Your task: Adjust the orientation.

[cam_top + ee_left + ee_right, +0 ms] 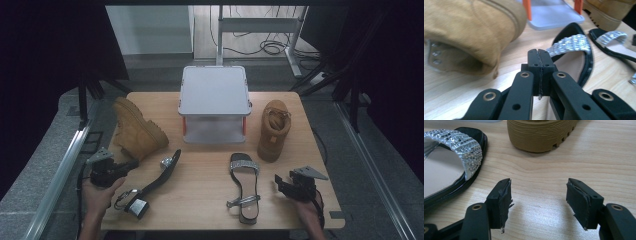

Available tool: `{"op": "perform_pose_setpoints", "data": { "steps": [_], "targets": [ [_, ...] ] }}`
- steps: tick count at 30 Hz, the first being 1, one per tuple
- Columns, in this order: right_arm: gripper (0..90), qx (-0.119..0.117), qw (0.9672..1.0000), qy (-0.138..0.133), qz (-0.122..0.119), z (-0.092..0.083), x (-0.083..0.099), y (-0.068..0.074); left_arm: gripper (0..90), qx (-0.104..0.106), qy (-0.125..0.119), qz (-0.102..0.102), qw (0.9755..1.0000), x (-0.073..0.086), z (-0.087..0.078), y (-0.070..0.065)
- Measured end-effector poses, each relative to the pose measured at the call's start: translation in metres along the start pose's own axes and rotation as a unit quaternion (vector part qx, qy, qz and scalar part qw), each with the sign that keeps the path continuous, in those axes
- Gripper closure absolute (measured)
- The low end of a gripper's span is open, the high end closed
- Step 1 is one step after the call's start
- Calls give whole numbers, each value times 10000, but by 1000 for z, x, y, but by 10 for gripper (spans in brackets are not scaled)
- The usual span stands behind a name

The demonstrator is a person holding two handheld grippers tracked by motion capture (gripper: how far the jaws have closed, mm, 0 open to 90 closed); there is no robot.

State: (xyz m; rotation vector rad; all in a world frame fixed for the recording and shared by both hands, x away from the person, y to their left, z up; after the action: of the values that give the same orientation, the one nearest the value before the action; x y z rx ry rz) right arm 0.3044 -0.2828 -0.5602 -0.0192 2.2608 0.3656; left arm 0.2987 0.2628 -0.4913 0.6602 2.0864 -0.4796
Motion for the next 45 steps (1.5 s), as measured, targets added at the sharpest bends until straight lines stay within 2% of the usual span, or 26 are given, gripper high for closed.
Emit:
{"op": "perform_pose_setpoints", "data": {
  "steps": [4, 11, 17, 21, 24, 26, 37, 42, 45],
  "targets": [
    [372, 9, 10000, -57, -28, 0, 0, -1, 900, 107, 55, 62, 9999, -1, 2, -5],
    [372, -3, 10000, -78, 11, -1, 1, 0, 900, 224, 81, 39, 9997, -1, 6, -9],
    [371, -13, 10000, -23, -12, -1, 2, 1, 900, 185, 100, 55, 9998, -1, 10, -12],
    [370, -47, 10000, -20, -6, -1, 2, 1, 900, 276, 163, 158, 9994, -3, 16, -20],
    [369, -49, 10000, -18, -22, -1, 2, 1, 900, 357, 315, 294, 9984, -3, 25, -29],
    [369, -52, 10000, -21, -41, -1, 3, 2, 900, 431, 366, 309, 9979, -2, 29, -32],
    [366, -29, 10000, 21, -72, -1, 3, 2, 900, 516, 565, 469, 9960, -2, 37, -42],
    [366, -30, 10000, 38, -77, -1, 3, 2, 900, 467, 715, 619, 9944, -1, 43, -47],
    [366, -27, 10000, 24, -64, -1, 3, 1, 900, 490, 736, 630, 9941, -2, 44, -49]
  ]
}}
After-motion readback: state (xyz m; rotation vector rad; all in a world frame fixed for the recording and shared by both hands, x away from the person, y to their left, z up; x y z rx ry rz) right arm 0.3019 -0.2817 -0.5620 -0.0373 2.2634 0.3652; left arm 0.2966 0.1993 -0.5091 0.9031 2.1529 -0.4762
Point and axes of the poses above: each handheld gripper's, and its own axes: z roughly forward along the jaws, x roughly out of its underside, y roughly to its left, the point moved 4 cm from there along z, roughly forward along the jaws, and after that the axes turned 13 degrees about z, right-handed, at the moved point
